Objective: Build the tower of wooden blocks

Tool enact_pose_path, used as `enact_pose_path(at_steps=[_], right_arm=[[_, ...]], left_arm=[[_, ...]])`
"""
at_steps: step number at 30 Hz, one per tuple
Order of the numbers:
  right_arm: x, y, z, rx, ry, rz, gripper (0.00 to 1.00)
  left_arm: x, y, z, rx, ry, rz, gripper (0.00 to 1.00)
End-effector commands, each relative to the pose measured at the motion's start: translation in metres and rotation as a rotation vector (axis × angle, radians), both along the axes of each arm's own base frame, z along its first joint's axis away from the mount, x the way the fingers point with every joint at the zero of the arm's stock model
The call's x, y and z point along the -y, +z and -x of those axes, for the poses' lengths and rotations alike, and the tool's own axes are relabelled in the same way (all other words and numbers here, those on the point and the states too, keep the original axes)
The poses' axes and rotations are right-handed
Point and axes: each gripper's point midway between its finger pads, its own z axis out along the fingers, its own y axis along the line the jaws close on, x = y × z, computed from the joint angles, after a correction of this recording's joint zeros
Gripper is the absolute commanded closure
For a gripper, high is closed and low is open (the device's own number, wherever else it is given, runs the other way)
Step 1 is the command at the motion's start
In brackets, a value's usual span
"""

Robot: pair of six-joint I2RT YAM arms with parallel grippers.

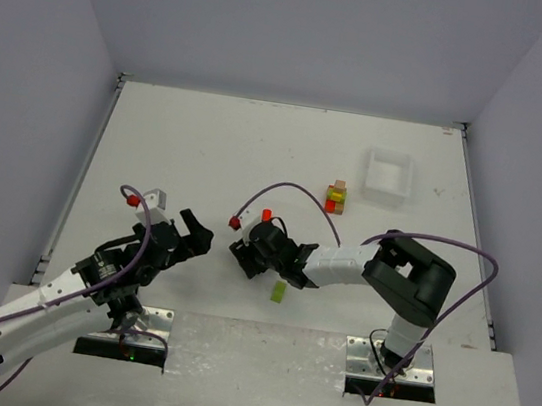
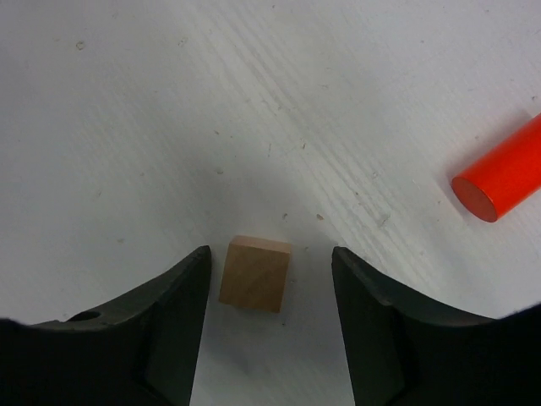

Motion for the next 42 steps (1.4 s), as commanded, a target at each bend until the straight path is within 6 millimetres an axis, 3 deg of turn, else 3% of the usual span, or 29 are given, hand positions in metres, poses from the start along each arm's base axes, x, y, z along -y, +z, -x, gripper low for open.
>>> enact_pose_path(at_steps=[1,6,10,14,23,29,32,34,42], right_arm=[[-0.024,0.023,-0.006,0.024,0.006,-0.103,0.60],[-0.025,0.027,-0.007,0.035,-0.002,-0.127,0.79],[-0.019,0.033,-0.011,0.037,-0.055,-0.128,0.87],[-0.001,0.055,-0.024,0.074,-0.196,-0.126,0.89],[0.067,0.125,-0.070,0.121,-0.457,-0.142,0.91],[0.149,0.158,-0.123,0.161,-0.699,-0.118,0.89],[0.183,0.162,-0.145,0.139,-0.803,-0.118,0.89],[0.195,0.163,-0.154,0.134,-0.843,-0.117,0.88],[0.212,0.158,-0.183,0.077,-0.922,-0.123,0.88]], left_arm=[[-0.001,0.019,-0.009,0.053,0.037,0.034,0.00],[-0.003,0.018,-0.008,0.057,0.041,0.031,0.00],[-0.003,0.017,-0.009,0.057,0.042,0.028,0.00],[-0.005,0.017,-0.009,0.061,0.056,0.024,0.00],[-0.006,0.019,-0.019,0.102,0.077,0.011,0.00],[-0.003,0.027,-0.028,0.134,0.069,-0.020,0.00],[-0.003,0.029,-0.031,0.149,0.072,-0.033,0.00],[-0.003,0.030,-0.034,0.158,0.076,-0.042,0.00],[-0.009,0.034,-0.035,0.165,0.097,-0.068,0.00]])
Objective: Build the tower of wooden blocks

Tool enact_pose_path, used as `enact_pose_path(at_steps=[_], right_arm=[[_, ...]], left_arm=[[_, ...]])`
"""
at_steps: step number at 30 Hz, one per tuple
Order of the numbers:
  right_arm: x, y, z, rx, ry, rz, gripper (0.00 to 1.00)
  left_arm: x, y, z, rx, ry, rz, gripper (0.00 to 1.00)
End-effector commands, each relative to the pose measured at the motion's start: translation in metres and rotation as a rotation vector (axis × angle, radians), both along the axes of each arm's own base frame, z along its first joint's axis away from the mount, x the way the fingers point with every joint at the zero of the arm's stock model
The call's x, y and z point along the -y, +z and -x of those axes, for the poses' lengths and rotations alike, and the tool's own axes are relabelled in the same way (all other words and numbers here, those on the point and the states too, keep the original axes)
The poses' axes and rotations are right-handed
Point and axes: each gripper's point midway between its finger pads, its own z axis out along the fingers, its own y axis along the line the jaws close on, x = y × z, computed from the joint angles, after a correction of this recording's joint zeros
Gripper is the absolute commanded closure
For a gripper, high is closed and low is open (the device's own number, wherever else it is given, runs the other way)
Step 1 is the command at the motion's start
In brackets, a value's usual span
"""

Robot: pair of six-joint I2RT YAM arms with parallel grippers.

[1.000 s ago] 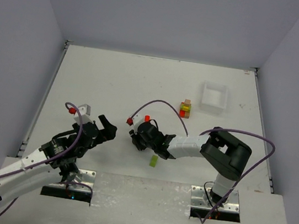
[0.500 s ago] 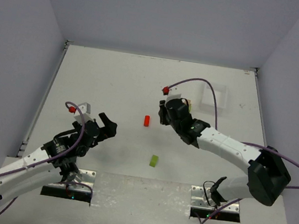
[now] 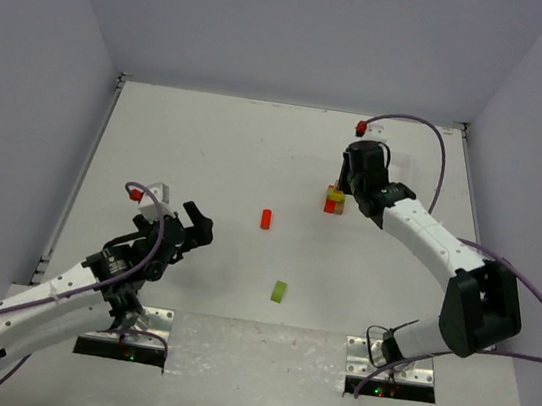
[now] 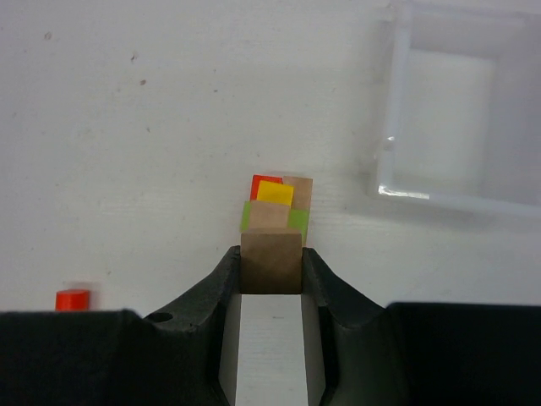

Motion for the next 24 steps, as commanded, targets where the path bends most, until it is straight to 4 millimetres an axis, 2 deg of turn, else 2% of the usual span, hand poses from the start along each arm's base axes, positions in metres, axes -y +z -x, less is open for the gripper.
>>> enact_pose_path(at_steps=[1,18,24], right_arm=[[-0.005,0.010,-0.014,-0.002,-0.015,-0.042,0.88],[-0.005,-0.010,-0.025,-0.054,-0.056,-0.022,0.85],[-0.004,-0.012,-0.027,-0.054,-0.077,-0.026,0.85]], left_arm=[[-0.001,0.024,-0.010,0.074,0.031,0.029,0.00],[-0.009,0.015,-0.005,0.064,0.058,0.034,0.00],[-0.009,0.013,-0.005,0.060,0.061,0.031,0.00]])
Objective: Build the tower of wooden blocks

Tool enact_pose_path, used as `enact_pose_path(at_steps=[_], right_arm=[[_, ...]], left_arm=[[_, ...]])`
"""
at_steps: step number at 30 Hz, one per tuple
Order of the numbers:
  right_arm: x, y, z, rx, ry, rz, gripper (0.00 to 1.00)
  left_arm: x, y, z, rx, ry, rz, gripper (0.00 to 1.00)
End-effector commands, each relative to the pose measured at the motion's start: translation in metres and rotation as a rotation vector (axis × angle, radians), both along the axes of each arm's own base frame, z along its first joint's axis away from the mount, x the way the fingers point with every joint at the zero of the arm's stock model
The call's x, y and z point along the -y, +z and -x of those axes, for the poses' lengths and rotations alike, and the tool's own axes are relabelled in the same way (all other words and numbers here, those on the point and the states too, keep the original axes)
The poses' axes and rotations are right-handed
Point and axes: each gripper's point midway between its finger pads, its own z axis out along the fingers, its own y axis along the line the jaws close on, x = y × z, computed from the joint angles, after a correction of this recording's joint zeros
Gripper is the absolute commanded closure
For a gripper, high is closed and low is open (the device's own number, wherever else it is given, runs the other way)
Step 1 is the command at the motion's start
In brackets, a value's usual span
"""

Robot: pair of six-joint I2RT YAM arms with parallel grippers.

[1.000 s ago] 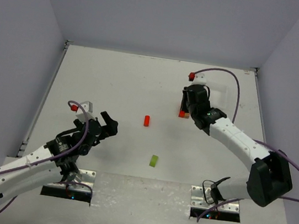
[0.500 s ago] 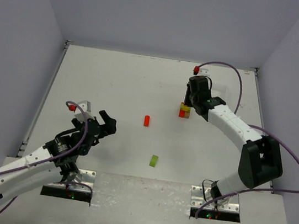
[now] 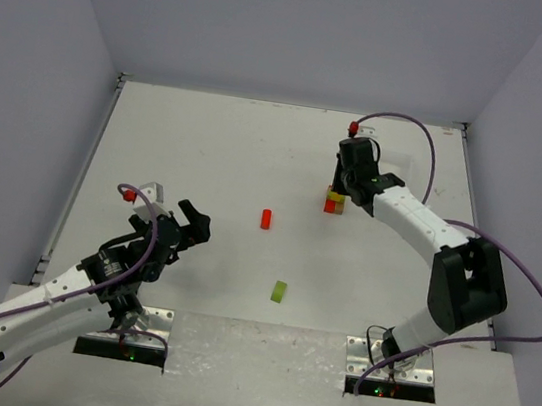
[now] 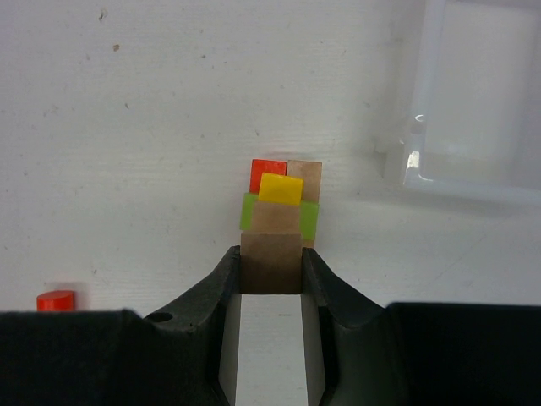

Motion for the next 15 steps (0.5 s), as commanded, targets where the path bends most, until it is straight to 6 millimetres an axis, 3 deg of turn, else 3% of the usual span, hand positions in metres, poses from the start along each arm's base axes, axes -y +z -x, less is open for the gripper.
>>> enact_pose_path(at_steps=[1,15], right_arm=[[-0.0017,0.0209,-0.0185,0.067,-0.053,-0.033,0.85],[0.0019,0.0200,-0.0214,0.073,-0.119,-0.049,0.82]], left_arm=[[-0.0036,0.0034,-0.0036,0.021,0.032,0.011,0.00],[-0.0046,0.0023,-0.0037,0.021,0.039,0.011,0.00]])
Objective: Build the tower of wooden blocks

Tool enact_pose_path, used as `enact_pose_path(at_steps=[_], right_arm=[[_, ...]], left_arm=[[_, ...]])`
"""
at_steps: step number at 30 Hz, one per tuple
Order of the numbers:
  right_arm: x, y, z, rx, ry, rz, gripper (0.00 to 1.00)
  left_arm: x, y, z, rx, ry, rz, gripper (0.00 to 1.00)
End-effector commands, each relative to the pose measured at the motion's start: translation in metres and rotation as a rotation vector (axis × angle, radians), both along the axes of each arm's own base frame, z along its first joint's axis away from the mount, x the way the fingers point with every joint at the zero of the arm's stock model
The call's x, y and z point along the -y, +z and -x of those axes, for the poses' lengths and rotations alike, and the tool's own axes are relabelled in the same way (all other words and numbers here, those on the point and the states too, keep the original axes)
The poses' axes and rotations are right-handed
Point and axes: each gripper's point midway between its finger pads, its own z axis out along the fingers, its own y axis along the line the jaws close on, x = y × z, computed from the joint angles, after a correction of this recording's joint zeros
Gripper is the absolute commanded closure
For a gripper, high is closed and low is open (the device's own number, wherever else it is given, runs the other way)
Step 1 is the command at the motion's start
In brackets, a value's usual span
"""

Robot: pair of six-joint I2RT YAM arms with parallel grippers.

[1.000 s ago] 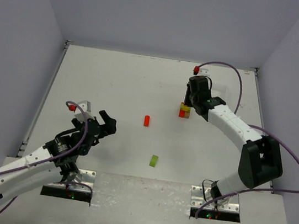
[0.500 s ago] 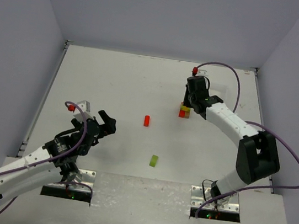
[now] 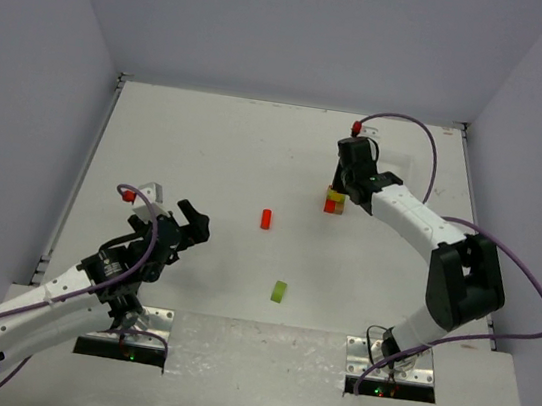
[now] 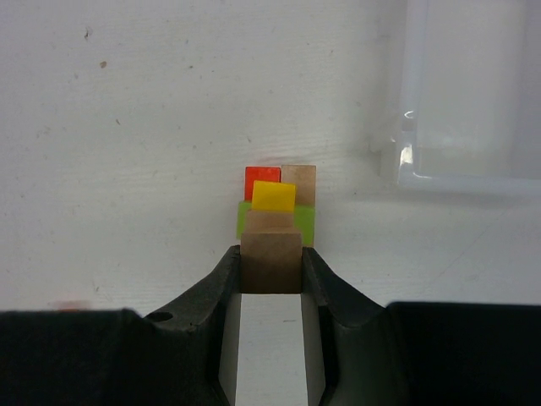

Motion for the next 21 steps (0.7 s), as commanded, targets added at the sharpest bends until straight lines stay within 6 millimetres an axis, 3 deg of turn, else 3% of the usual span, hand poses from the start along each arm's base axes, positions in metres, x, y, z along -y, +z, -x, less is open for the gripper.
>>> enact_pose_path(at_steps=[1,21], right_arm=[[-0.001,0.023,-0.017,0.069,-0.050,-0.033,0.82],[-0.002,0.013,-0.017,0.035,-0.065,-0.033,0.79]], left_arm=[[-0.002,0.003,-0.003,0.019,0.026,0.018,0.00],[-0.001,0.003,-0.004,0.019,0.024,0.016,0.00]])
